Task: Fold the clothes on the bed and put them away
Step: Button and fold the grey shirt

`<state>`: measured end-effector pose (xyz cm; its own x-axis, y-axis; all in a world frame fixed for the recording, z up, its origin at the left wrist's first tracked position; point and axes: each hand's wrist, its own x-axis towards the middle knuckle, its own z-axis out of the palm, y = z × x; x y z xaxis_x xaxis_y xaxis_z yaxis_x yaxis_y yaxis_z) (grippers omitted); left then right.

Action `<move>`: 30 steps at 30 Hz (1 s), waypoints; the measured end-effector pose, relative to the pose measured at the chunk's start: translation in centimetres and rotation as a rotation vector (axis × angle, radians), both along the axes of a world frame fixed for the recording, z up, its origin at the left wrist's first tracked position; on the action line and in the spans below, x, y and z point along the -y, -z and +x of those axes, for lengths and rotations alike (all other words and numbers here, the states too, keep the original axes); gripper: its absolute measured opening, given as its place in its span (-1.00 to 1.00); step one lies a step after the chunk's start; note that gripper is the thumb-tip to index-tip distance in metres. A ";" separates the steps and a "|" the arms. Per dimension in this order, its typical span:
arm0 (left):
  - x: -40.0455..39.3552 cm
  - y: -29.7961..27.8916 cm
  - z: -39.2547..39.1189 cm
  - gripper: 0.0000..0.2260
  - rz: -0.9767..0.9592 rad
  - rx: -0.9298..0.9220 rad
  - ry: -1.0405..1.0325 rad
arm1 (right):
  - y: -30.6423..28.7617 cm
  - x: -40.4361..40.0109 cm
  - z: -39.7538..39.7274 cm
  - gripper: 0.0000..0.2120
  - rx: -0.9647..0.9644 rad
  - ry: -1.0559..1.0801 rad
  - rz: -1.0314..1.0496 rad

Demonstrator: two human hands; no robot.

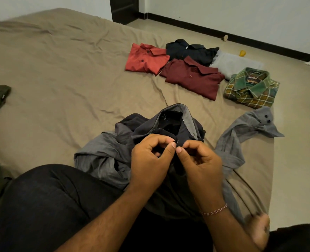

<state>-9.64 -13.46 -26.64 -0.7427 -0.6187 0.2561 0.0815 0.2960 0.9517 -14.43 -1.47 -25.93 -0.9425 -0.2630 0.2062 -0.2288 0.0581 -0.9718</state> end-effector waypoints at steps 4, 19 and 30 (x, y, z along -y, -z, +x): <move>0.0 0.1 0.0 -0.93 -0.009 0.009 0.030 | 0.1 0.1 -0.2 -0.82 0.011 0.032 -0.030; 0.5 0.1 -0.2 -0.93 -0.055 0.040 0.102 | 0.0 -0.5 -0.6 -0.83 0.093 -0.048 -0.058; 0.3 0.4 -0.1 -0.93 -0.012 0.057 0.162 | 0.7 -0.7 -0.6 -0.82 -0.106 -0.018 0.075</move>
<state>-9.77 -13.72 -27.06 -0.8461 -0.4868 0.2170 0.0749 0.2944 0.9528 -15.08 -0.73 -26.59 -0.9116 -0.2980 0.2832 -0.3314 0.1249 -0.9352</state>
